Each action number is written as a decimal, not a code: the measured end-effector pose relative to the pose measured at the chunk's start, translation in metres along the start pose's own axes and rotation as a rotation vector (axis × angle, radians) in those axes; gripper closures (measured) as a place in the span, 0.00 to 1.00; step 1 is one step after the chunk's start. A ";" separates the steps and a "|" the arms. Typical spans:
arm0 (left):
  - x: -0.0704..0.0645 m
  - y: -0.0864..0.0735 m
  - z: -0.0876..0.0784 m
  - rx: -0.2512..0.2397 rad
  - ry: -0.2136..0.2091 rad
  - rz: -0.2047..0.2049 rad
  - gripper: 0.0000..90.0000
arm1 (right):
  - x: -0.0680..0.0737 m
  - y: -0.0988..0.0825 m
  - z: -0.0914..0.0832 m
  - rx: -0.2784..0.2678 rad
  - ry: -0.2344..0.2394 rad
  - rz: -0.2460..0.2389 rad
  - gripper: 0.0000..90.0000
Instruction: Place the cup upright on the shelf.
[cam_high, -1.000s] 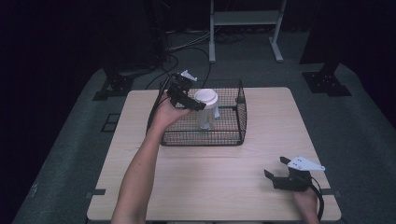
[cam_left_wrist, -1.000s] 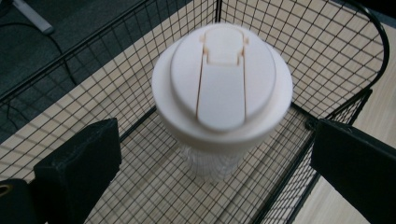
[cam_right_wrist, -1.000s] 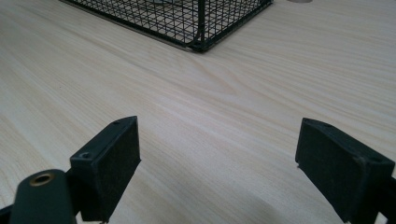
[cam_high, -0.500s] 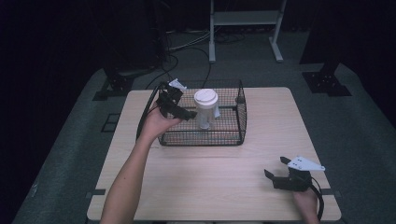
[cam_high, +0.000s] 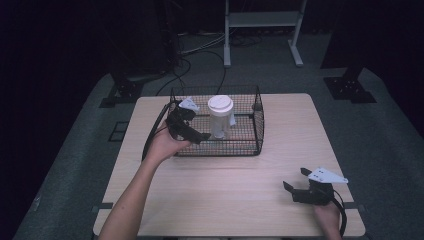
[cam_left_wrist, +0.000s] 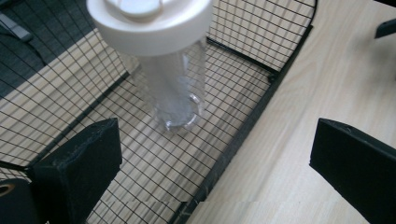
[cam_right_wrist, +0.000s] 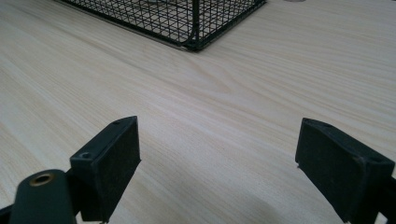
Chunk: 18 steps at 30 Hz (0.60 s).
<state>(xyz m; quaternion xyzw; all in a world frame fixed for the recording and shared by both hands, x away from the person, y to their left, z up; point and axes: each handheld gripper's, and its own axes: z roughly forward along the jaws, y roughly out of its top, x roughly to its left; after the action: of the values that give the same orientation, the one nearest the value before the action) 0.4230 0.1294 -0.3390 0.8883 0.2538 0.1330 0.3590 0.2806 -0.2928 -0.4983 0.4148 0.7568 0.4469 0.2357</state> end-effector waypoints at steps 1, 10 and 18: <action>-0.003 -0.005 -0.001 -0.013 -0.006 -0.006 0.01 | 0.000 0.000 0.000 0.000 -0.001 0.003 0.14; -0.019 -0.025 -0.009 -0.049 -0.004 -0.001 0.01 | 0.000 0.000 0.000 0.001 -0.009 0.005 0.14; -0.029 -0.043 -0.015 -0.097 -0.042 -0.028 0.01 | 0.000 0.000 0.000 0.002 -0.014 0.011 0.14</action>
<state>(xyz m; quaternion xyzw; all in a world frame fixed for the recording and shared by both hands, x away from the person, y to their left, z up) 0.3773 0.1486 -0.3603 0.8687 0.2520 0.1212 0.4089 0.2807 -0.2930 -0.4984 0.4222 0.7533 0.4445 0.2380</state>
